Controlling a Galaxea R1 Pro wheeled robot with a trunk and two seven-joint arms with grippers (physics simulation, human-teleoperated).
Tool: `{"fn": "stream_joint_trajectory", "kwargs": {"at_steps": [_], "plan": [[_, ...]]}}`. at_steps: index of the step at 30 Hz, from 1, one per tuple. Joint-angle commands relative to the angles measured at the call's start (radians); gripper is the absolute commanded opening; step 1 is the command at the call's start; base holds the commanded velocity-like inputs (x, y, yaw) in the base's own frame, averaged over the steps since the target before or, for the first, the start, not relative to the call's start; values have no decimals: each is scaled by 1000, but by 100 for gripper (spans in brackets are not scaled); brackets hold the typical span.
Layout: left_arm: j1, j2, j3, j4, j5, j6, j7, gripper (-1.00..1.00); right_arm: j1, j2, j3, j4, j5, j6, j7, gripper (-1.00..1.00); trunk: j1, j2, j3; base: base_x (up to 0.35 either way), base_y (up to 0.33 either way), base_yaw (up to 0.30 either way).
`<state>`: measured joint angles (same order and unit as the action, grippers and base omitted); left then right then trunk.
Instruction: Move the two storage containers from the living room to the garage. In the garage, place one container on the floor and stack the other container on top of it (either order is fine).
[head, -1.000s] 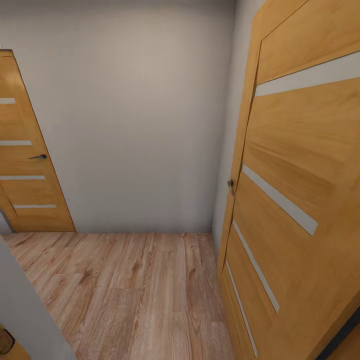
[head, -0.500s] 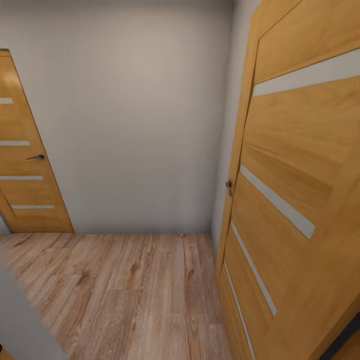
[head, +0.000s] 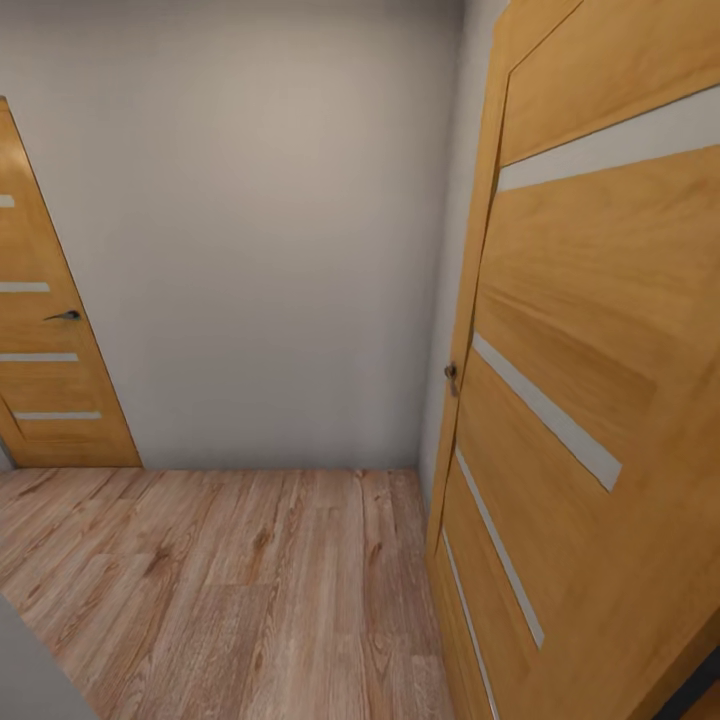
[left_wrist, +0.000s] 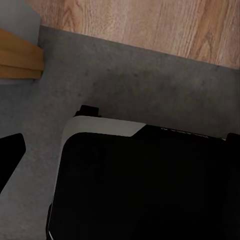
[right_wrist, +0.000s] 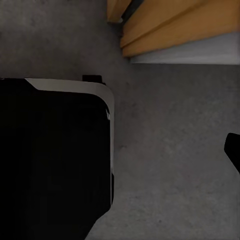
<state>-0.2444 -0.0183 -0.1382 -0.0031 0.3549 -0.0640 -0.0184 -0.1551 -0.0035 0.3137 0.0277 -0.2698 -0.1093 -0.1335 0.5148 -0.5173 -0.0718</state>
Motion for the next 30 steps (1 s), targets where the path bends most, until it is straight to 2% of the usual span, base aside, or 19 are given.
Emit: {"fn": "stream_joint_trajectory", "kwargs": {"at_steps": [1, 18, 30], "plan": [[-1, 0, -9, 2, 10, -4, -2, 100, -1, 0, 8, 3, -9, -6, -1, 100, 0, -2, -2, 3, -3, 0], [-1, 0, -9, 2, 10, -4, -2, 100, -1, 4, 10, 3, -8, -5, 0, 100, 0, -2, -2, 0, 0, 0], [-1, 0, -9, 2, 10, -4, -3, 100, -1, 1, 8, 3, -9, -6, -2, 100, 0, -2, -2, 0, 0, 145]]}}
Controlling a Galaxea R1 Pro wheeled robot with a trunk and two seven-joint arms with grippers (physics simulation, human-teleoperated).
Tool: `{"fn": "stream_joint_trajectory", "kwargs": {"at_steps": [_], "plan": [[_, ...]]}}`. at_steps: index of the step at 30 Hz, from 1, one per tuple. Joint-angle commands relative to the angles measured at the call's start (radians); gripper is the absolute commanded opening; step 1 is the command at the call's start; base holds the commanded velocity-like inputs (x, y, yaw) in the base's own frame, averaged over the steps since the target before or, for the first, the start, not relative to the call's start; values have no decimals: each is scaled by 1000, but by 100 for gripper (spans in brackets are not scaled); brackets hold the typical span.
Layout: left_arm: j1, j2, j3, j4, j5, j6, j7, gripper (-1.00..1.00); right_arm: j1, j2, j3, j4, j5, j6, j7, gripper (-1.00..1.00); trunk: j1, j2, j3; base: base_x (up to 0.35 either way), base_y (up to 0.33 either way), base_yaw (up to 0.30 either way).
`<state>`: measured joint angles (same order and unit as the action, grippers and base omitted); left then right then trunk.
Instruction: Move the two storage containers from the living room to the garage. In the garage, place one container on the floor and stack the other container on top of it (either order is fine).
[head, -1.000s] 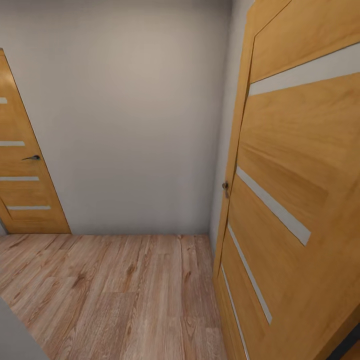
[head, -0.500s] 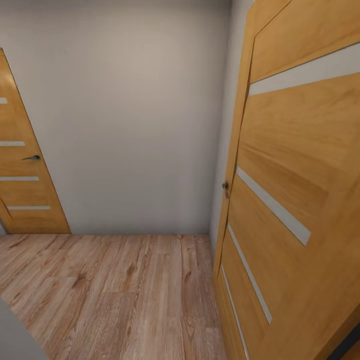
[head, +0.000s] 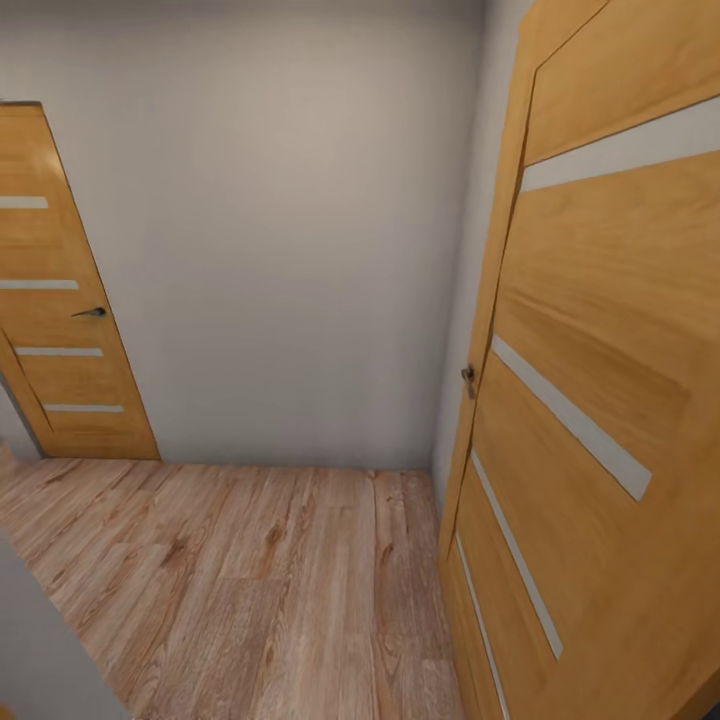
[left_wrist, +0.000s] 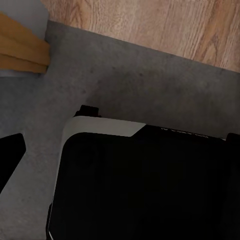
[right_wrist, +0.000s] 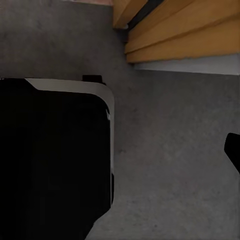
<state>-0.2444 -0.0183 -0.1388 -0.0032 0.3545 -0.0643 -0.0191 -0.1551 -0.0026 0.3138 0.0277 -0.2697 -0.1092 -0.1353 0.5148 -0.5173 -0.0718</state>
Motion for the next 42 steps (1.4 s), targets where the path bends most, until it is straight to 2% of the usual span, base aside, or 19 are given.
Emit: {"fn": "stream_joint_trajectory", "kwargs": {"at_steps": [1, 7, 19, 42], "plan": [[-1, 0, -8, 2, 10, -4, -2, 100, -1, 0, 8, 3, -9, -6, -1, 100, 0, -2, -2, 0, 0, 26], [-1, 0, -8, 2, 11, -4, -1, 100, -1, 0, 9, 3, -9, -6, 0, 100, 0, -2, -2, 51, 0, 7], [-1, 2, -8, 2, 11, -3, -1, 100, -1, 1, 10, 3, -8, -6, 0, 100, 0, -2, -2, 256, 0, 0], [-1, 0, -8, 2, 11, -3, -1, 100, -1, 0, 10, 3, -8, -6, 1, 100, 0, -2, -2, 26, 66, 0]]}}
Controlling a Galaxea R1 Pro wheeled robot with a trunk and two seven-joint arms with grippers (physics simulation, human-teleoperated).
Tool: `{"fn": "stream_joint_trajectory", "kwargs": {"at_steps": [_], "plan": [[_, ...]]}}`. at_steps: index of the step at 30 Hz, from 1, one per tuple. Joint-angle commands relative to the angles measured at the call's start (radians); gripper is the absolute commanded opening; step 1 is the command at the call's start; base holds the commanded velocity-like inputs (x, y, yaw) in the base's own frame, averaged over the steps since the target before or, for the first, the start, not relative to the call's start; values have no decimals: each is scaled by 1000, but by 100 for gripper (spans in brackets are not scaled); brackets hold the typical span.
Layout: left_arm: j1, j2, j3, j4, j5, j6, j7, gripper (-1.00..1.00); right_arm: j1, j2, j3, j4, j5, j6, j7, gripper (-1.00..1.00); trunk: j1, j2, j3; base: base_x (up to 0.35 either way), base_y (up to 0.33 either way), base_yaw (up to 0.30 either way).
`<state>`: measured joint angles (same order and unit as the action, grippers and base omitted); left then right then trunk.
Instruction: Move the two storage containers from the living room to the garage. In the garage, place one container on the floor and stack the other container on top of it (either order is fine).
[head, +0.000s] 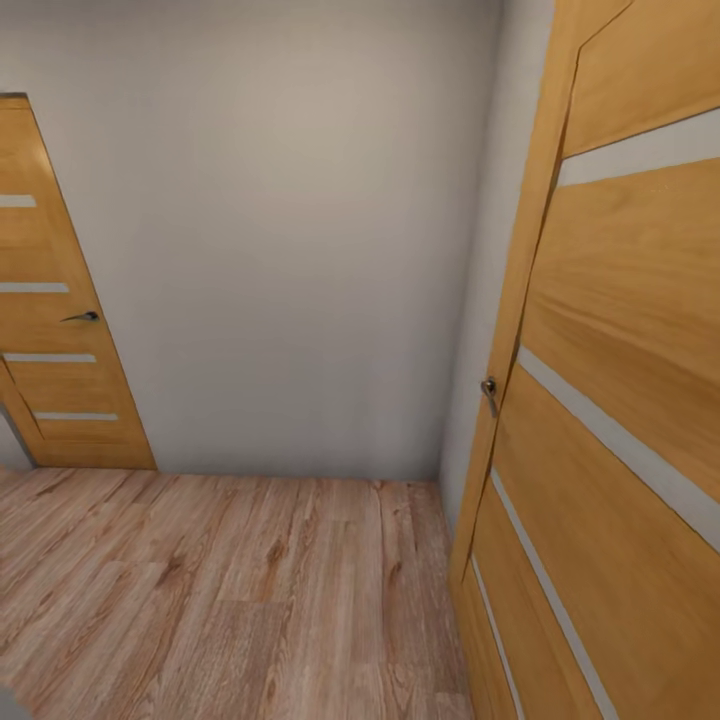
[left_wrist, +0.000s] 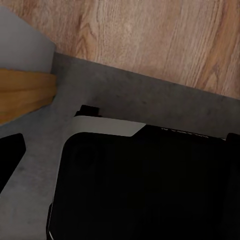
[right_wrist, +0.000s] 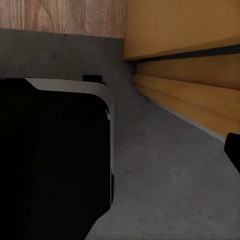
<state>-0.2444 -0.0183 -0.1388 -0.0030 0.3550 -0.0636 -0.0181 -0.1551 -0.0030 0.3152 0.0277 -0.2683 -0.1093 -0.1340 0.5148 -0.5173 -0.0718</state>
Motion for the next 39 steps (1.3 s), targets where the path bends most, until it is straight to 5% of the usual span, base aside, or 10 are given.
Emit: {"fn": "stream_joint_trajectory", "kwargs": {"at_steps": [1, 39], "plan": [[-1, 0, -8, 2, 10, -4, -2, 100, -1, 0, 8, 3, -9, -6, -1, 100, 0, -2, -2, 0, 37, 0], [-1, 3, -7, 2, 10, -4, -2, 100, -1, 4, 8, 3, -9, -5, 3, 100, 0, -2, -2, 250, 2, 19]]}}
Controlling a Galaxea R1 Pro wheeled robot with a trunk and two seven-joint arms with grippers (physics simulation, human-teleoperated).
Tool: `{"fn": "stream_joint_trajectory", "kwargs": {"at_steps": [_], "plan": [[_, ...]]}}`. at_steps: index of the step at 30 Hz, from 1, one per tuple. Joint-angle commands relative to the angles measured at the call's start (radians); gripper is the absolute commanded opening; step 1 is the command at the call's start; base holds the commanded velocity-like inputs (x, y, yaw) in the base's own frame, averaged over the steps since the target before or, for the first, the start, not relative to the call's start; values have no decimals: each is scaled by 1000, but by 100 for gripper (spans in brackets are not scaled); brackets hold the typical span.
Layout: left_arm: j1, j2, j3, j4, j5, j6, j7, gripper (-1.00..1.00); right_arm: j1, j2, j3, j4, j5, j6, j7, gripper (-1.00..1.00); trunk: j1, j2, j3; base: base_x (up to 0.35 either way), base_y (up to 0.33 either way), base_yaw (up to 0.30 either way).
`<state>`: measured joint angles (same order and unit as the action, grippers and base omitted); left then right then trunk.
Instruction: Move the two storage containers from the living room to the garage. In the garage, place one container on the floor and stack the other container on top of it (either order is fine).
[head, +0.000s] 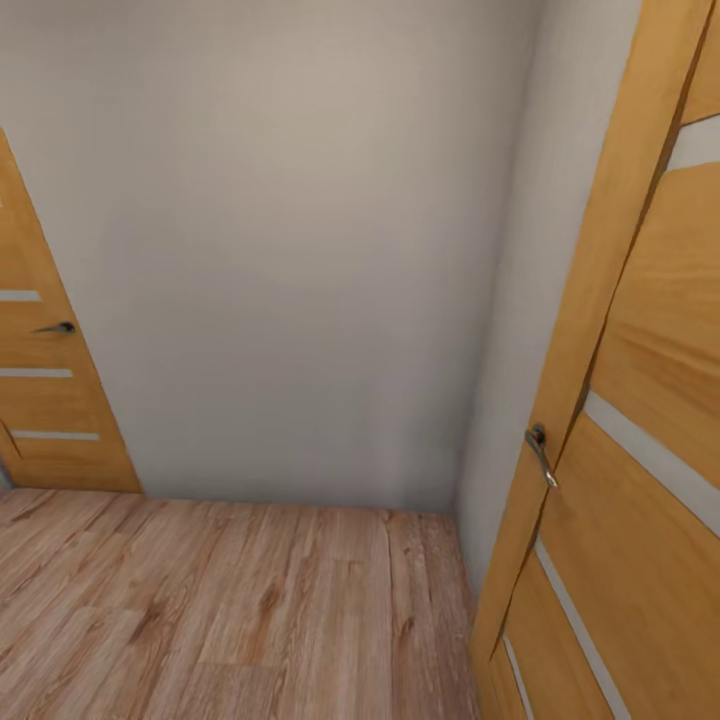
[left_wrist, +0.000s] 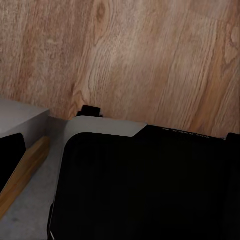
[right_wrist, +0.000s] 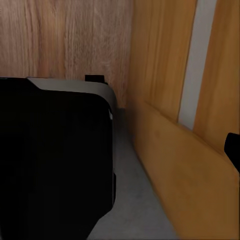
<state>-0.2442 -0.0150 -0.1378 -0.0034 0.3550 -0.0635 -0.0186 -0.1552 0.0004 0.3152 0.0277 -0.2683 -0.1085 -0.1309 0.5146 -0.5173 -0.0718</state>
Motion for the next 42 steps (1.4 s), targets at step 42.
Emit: {"fn": "stream_joint_trajectory", "kwargs": {"at_steps": [42], "plan": [[-1, 0, -8, 2, 10, -4, -1, 100, -1, -3, 7, 3, 35, -8, 4, 100, 1, -2, -2, 59, 4, 15]]}}
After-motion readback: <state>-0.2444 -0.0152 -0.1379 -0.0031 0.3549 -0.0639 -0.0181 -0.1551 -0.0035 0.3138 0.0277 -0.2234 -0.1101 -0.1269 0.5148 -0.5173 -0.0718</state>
